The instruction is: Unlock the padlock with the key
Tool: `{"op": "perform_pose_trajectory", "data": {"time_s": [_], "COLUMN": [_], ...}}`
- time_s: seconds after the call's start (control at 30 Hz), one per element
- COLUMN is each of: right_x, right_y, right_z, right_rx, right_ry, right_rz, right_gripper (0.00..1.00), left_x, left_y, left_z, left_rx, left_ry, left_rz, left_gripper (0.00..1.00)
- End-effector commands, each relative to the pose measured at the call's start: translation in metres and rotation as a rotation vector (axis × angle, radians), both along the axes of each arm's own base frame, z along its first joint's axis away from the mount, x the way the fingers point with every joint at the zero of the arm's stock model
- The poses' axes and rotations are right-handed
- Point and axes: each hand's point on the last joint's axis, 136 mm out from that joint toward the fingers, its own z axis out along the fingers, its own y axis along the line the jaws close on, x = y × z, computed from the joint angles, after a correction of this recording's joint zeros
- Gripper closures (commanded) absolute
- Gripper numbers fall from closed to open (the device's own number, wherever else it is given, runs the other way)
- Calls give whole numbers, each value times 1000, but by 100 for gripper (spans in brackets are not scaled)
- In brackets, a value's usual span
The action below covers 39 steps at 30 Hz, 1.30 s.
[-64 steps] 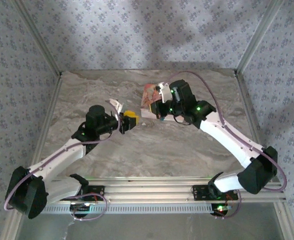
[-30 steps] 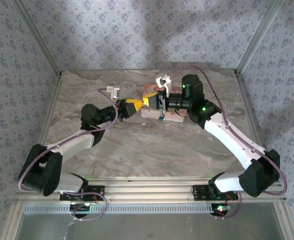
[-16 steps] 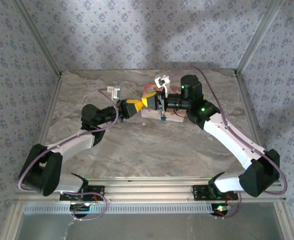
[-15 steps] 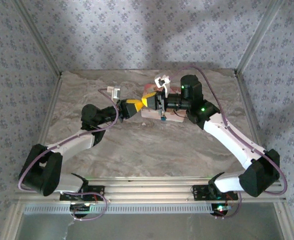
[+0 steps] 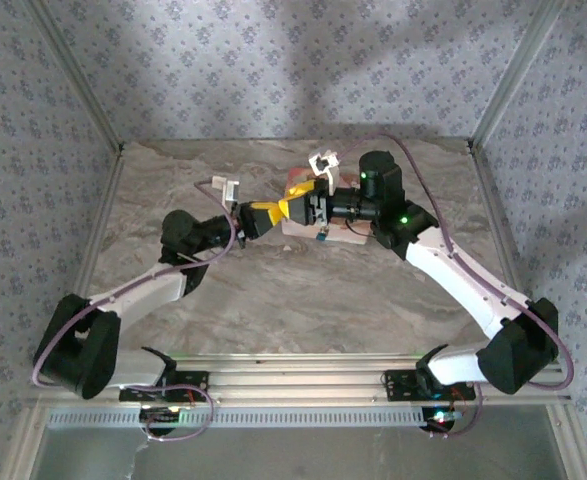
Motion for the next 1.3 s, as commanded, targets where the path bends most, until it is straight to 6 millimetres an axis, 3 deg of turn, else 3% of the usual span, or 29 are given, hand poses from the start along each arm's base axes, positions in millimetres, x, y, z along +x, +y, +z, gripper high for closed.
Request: {"op": "perform_pose_trajectory", "data": {"time_s": [0.0,0.17,0.3,0.5,0.6,0.7,0.8,1.17,1.2,1.27], "right_x": [16,42,43,33,38,50,60,90,99,102], "right_y": [-20,-71,-100,-103,-111,-108,-105,-86,-81,-82], "right_z": [3,-43,-112,-210,-242,-257,-260,-290,-283,-289], "right_rx": [30,-43,-308,-535,-643,-688,-724,-763,-736,-742], "right_ry": [95,267,333,452,447,432,384,389,388,402], "right_rz": [-139,-426,-651,-817,-923,-965,-1018,-1040,-1049,-1063], "right_gripper": [34,26,29,33,34,38,42,49,50,51], "left_x": [-2,2,3,3,3,3,5,10,10,9], "left_y": [8,20,25,30,31,32,35,37,37,37], "left_z": [-11,-51,-84,-122,-139,-151,-160,-165,-165,-165], "left_rx": [57,162,273,377,400,415,444,453,452,451], "left_ry": [-50,12,63,143,184,214,235,231,229,228], "left_rz": [63,128,167,181,186,189,200,187,185,181], "left_gripper": [100,100,100,100,100,100,100,100,100,100]}}
